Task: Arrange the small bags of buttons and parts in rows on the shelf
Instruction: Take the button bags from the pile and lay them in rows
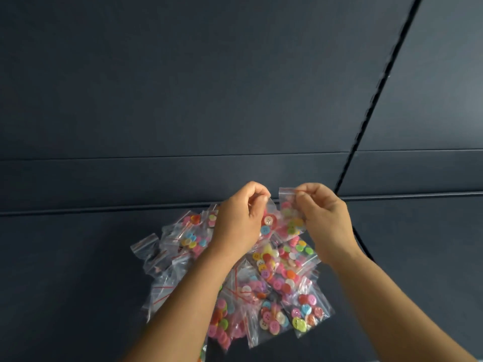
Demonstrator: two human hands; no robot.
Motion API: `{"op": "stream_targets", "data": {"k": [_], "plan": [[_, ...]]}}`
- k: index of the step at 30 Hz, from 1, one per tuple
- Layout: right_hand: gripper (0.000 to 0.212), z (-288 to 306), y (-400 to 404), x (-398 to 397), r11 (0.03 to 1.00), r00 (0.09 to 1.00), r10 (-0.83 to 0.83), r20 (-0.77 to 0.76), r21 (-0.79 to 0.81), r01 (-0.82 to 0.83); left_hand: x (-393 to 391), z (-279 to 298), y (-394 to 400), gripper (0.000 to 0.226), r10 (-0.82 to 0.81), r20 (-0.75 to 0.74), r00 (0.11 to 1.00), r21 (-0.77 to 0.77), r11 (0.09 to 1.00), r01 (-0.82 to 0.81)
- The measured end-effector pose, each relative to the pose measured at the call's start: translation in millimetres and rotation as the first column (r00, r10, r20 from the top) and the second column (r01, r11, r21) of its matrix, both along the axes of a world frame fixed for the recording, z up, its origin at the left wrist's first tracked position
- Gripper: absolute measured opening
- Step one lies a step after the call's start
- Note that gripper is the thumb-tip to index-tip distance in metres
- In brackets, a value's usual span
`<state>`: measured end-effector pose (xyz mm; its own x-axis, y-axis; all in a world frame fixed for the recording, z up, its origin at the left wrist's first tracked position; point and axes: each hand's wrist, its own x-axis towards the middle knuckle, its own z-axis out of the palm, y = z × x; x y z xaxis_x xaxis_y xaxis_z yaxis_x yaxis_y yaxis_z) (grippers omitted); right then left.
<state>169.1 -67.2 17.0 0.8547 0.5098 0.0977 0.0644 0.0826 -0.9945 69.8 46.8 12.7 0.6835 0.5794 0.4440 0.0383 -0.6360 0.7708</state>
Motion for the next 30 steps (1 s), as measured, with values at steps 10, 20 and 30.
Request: {"op": "stream_targets", "data": {"k": [10, 20, 30], "plan": [[0.007, 1.3, -59.6, 33.3, 0.99, 0.988, -0.129, -0.086, -0.063, 0.124, 52.2, -0.4, -50.7, 0.01, -0.127, -0.053, 0.99, -0.169, 0.979, 0.116], [0.019, -26.4, -135.2, 131.5, 0.948, 0.988, -0.151, -0.016, -0.286, 0.14, 133.5, -19.4, -127.0, 0.023, -0.15, -0.195, 0.969, -0.241, 0.965, 0.101], [0.033, -53.9, -160.0, 214.3, 0.852, 0.989, 0.031, 0.146, -0.522, 0.05, 209.2, -50.7, -165.0, 0.021, -0.007, -0.303, 0.953, -0.027, 1.0, -0.001]]}}
